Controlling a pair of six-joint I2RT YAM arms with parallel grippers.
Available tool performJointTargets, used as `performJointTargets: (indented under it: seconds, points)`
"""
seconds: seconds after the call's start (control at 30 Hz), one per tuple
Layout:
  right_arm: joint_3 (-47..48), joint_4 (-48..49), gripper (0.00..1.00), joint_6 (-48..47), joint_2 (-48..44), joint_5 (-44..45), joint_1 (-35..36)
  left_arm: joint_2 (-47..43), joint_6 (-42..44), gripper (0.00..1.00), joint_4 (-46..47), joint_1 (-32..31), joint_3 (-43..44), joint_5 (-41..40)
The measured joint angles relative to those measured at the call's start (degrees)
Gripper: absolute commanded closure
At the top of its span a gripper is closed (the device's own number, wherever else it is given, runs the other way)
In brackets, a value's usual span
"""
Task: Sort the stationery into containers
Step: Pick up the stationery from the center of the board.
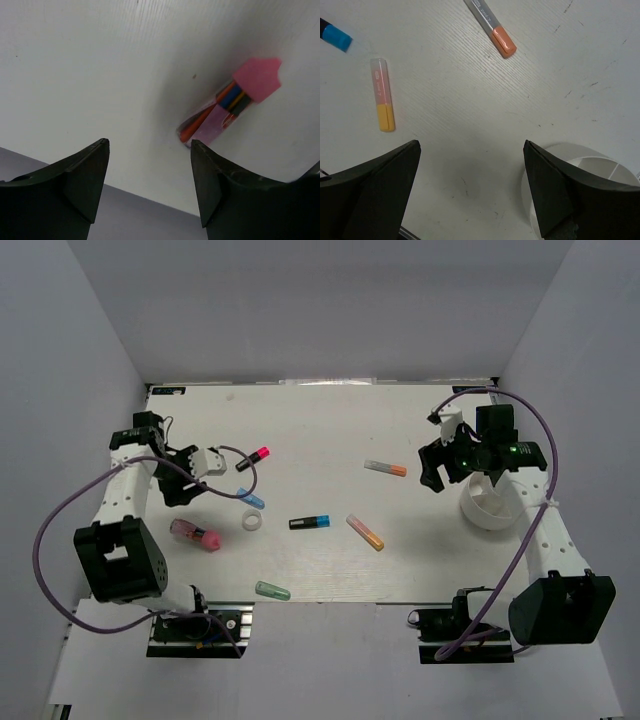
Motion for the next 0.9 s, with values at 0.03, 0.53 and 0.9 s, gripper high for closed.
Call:
performJointTargets:
  seconds: [0.03,0.53,0.9]
  points:
    - [0.37,-0.31,0.11,-0.07,0.22,-0.15,0.00,1.64,2.60,0.19,-0.94,1.20,1.14,-0.09]
    - [1.62,-1.51,0.11,-0.44,1.90,-1.07,0.22,2.21,28.89,0.02,-6.80,11.02,-5.20,1.05]
    - [1.66,-1.55,0.11,-1.33,2.67,-0.98,0.22,0.00,31.19,0.03,-0.98,11.23,-14.73,7.74]
